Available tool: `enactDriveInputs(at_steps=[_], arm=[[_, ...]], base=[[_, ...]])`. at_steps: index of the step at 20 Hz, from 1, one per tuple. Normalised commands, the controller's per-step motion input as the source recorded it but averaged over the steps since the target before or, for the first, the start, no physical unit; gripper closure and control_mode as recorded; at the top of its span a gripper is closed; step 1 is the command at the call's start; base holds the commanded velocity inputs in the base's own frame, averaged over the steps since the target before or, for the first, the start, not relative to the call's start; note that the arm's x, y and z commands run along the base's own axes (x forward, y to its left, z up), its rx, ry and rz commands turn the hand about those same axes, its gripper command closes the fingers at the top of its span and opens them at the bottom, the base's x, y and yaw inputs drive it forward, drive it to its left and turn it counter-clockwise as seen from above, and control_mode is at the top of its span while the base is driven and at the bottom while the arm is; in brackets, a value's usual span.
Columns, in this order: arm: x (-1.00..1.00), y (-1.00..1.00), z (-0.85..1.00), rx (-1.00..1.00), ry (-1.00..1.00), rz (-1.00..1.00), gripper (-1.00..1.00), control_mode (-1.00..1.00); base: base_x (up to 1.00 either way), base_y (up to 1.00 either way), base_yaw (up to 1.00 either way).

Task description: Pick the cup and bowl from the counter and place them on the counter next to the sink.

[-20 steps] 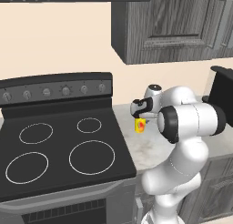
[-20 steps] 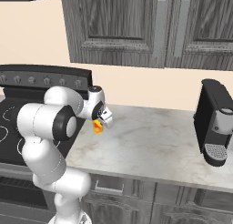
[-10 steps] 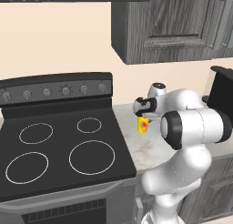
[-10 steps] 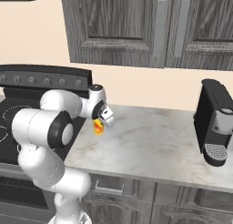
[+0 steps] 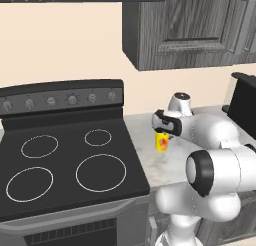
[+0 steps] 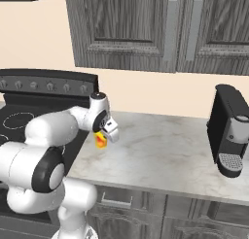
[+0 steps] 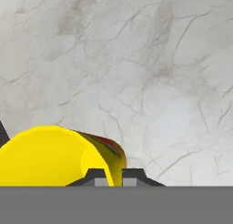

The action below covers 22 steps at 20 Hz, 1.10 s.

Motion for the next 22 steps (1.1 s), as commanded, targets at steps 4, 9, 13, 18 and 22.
enactDriveInputs(at_steps=[4,9,13,18,22], arm=[[-0.41,0.00,0.39,0.00,0.00,0.07,1.00,-1.00],[-0.56,0.00,0.44,0.00,0.00,0.14,1.00,-1.00],[-0.82,0.02,0.44,0.00,0.00,0.18,1.00,-1.00],[-0.63,0.05,0.35,0.00,0.00,0.15,1.00,-1.00],[-0.59,0.11,0.29,0.00,0.00,0.11,1.00,-1.00]], base=[[0.00,0.00,0.00],[0.00,0.00,0.00],[0.00,0.00,0.00],[0.00,0.00,0.00],[0.00,0.00,0.00]])
